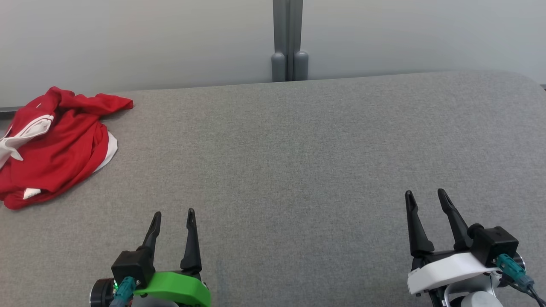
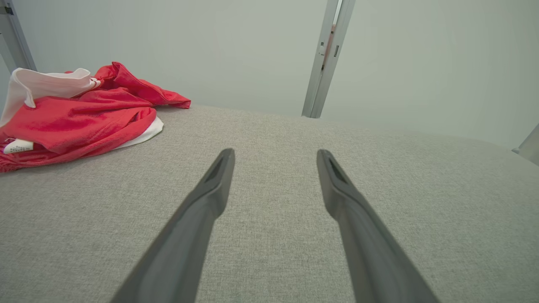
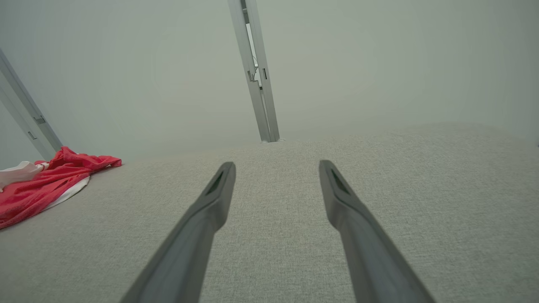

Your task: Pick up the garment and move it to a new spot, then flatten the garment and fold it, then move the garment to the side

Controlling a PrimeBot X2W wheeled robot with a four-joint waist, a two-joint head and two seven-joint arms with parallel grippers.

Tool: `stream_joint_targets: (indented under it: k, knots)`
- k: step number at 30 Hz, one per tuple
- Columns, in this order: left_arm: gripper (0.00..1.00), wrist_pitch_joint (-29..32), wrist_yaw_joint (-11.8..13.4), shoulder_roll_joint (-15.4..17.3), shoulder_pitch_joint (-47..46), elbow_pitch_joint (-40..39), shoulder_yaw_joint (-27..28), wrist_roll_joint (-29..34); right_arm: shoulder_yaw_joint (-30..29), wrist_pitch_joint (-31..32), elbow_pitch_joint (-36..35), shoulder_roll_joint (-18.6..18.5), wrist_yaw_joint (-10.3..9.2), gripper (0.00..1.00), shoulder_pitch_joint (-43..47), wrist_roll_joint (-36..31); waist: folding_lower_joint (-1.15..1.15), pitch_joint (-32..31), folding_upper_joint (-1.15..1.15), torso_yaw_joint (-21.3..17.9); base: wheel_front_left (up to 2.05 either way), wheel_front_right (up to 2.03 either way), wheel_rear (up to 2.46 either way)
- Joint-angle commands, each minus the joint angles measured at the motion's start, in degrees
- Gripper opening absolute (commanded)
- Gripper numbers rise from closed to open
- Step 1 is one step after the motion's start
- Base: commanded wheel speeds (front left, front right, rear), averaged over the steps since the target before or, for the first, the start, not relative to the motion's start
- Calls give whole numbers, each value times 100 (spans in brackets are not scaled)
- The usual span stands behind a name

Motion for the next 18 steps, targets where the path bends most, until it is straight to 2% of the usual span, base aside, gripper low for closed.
stream_joint_targets:
  k: [1, 14, 18]
  knots:
    - [100, -54, 46, 39, 76, -2, -21, 107, 8, -59, -5, -27, 2, 100, 51, -138, 0, -9, 0, 4, 0, 0, 0]
    - [100, -191, 126, 43, 170, 48, -98, 493, -23, -191, 124, -30, 2, 100, 114, -595, 0, -76, 0, 46, 0, 0, 0]
    - [100, -170, 131, 41, 171, 87, -65, 449, -43, -180, 224, -29, 1, 100, 105, -498, 0, -82, 0, 48, 0, 0, 0]
